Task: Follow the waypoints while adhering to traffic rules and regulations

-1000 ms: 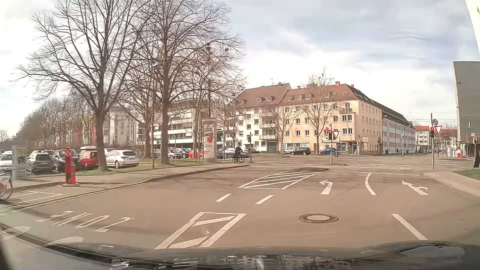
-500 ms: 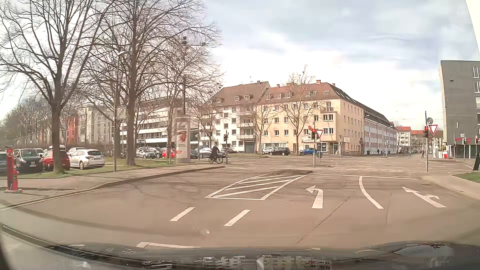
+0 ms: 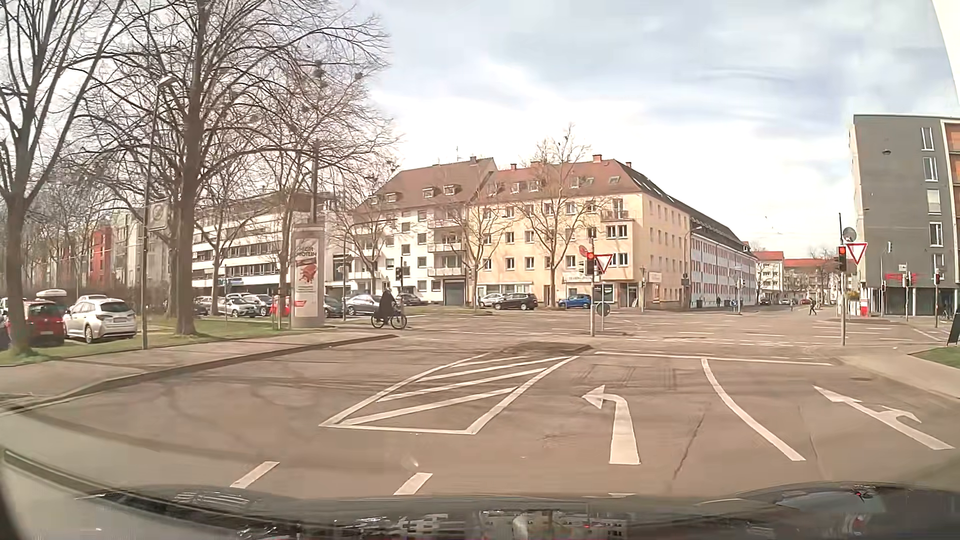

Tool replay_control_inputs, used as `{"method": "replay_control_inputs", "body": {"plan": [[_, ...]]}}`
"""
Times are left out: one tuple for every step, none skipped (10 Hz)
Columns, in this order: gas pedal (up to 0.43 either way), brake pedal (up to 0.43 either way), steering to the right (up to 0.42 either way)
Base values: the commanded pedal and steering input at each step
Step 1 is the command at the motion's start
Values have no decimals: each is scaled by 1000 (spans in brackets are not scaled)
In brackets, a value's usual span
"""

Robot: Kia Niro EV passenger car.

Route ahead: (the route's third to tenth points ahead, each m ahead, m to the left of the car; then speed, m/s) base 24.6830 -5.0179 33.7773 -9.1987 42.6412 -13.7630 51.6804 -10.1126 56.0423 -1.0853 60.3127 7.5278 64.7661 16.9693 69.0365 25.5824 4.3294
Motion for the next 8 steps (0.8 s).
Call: {"method": "replay_control_inputs", "body": {"plan": [[0, 0, 141], [0, 0, 141], [0, 0, 141], [0, 0, 141], [0, 0, 141], [0, 0, 140], [0, 0, 140], [0, 0, 137]]}}
